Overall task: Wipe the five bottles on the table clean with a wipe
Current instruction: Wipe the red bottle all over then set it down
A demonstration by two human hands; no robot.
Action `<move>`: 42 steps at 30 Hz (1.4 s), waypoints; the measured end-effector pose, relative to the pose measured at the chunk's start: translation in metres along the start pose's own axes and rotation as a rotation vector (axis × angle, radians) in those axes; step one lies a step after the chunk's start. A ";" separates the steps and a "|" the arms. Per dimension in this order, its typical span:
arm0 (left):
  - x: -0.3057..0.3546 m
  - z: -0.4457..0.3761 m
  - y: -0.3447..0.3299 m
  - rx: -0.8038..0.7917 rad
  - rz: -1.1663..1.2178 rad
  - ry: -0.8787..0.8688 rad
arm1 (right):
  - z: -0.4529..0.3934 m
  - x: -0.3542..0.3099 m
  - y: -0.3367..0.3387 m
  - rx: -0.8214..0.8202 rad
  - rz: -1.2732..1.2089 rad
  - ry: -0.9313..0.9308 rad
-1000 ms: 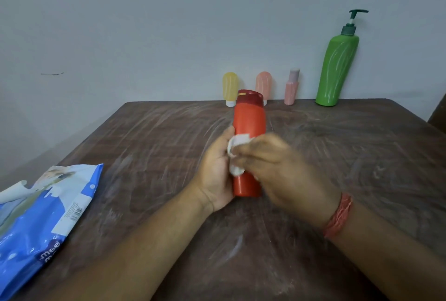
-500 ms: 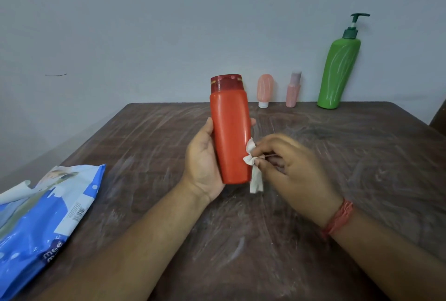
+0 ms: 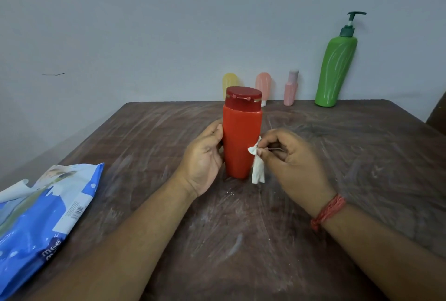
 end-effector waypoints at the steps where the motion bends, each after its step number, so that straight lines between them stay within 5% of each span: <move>1: 0.000 0.001 0.000 0.003 -0.017 -0.010 | 0.000 0.001 0.000 0.004 -0.001 -0.013; 17: 0.016 0.034 0.013 0.235 -0.347 -0.089 | -0.003 0.021 0.001 -0.032 -0.074 -0.156; 28: 0.003 0.071 -0.021 0.569 -1.110 0.071 | -0.012 0.055 0.051 0.199 -0.322 -0.222; 42: -0.008 0.045 -0.036 0.791 -1.149 0.138 | -0.011 0.051 0.047 0.175 -0.286 -0.216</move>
Point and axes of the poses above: each hand's wrist, its own z-axis away from the middle knuckle, its own y-axis out of the back of the hand, x = y × z, the point moved 8 cm from there along -z, towards the middle knuckle, and after that the axes turned 1 degree about -z, right-handed, at the moved point
